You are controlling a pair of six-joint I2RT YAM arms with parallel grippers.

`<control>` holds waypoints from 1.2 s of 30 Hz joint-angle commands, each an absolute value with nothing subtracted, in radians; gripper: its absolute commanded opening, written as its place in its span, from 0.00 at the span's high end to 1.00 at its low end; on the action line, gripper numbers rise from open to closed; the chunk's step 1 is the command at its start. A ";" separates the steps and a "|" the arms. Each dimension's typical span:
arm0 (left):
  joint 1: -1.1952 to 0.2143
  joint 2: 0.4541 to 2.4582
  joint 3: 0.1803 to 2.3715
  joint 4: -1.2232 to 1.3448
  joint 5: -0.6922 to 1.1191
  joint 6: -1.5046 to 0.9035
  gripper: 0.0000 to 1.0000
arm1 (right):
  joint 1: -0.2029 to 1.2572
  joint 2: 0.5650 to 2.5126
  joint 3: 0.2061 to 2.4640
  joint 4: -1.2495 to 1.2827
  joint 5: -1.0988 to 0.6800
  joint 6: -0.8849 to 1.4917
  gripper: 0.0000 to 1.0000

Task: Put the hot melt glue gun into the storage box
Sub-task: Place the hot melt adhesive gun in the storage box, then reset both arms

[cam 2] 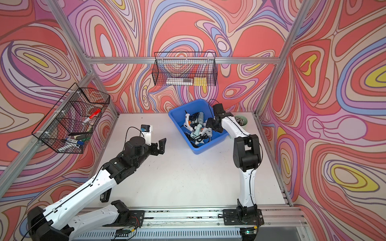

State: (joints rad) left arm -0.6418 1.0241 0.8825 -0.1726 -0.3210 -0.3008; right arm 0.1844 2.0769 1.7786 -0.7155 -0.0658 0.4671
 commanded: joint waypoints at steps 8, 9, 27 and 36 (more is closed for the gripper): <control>-0.575 0.960 0.833 -0.227 -0.534 -0.258 0.01 | 0.182 1.656 1.499 -0.598 0.062 0.406 0.02; -0.555 0.948 0.814 -0.217 -0.553 -0.261 0.01 | 0.182 1.613 1.457 -0.580 0.079 0.398 0.02; -0.257 0.893 0.349 0.391 -0.507 -0.046 0.01 | 0.182 1.052 0.437 0.274 0.421 0.192 0.02; -0.091 0.994 0.203 0.716 -0.239 -0.007 0.01 | 0.183 1.252 0.339 0.661 0.393 0.040 0.02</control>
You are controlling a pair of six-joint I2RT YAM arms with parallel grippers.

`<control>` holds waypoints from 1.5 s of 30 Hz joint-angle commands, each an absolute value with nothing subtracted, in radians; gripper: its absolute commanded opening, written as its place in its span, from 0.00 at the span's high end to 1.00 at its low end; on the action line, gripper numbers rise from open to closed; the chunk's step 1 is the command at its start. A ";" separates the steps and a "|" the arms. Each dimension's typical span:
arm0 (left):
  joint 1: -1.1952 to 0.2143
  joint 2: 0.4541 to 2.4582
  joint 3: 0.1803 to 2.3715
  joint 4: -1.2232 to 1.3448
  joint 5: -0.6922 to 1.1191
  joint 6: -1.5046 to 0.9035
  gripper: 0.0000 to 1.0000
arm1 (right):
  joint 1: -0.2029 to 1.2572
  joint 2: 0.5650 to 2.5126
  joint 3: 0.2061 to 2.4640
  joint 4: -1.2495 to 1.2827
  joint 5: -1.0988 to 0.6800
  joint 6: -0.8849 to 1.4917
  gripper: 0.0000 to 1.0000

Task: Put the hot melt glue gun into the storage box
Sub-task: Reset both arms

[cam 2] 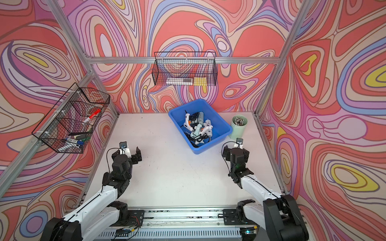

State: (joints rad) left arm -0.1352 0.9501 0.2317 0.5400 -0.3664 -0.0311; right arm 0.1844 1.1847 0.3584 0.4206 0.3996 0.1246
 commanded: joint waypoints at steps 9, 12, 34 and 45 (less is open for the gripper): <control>0.000 1.347 0.219 1.012 -0.070 -0.044 0.01 | 0.179 1.540 0.379 0.991 0.337 -0.073 0.02; 0.001 1.459 0.239 1.070 -0.050 -0.039 0.01 | 0.175 1.584 0.389 1.021 0.325 -0.086 0.02; 0.000 1.534 0.377 0.873 -0.032 -0.025 0.01 | 0.047 1.701 0.453 0.988 0.292 0.060 0.02; 0.000 1.536 0.379 0.874 -0.027 -0.024 0.01 | 0.048 1.700 0.453 0.988 0.290 0.060 0.02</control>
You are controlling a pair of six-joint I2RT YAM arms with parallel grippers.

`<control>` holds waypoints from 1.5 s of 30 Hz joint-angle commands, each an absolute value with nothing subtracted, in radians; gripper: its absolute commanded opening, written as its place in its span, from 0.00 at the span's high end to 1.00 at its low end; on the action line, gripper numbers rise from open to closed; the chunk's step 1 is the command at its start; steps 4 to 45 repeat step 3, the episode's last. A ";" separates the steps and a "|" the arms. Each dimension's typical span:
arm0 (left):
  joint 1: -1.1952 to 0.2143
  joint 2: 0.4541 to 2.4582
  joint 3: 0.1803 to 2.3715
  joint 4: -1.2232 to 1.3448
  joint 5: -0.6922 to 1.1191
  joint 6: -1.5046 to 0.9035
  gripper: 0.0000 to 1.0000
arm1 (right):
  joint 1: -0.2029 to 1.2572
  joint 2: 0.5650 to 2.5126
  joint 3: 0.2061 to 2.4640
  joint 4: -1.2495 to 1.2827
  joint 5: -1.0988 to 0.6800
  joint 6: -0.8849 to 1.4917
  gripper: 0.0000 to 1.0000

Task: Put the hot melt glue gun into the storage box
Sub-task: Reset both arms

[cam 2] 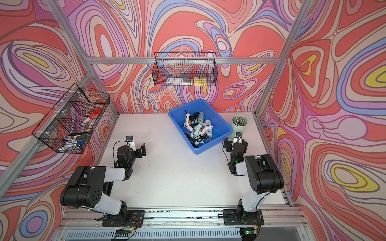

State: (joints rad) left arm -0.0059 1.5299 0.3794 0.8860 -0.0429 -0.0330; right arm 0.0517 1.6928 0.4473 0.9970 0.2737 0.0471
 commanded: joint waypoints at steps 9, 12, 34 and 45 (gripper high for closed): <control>0.000 1.534 0.375 0.877 -0.028 -0.023 0.01 | 0.047 1.700 0.453 0.988 0.290 0.061 0.02; 0.000 1.534 0.375 0.877 -0.028 -0.023 0.01 | 0.047 1.700 0.453 0.988 0.290 0.061 0.02; 0.000 1.534 0.375 0.877 -0.028 -0.023 0.01 | 0.047 1.700 0.453 0.988 0.290 0.061 0.02; 0.000 1.534 0.375 0.877 -0.028 -0.023 0.01 | 0.047 1.700 0.453 0.988 0.290 0.061 0.02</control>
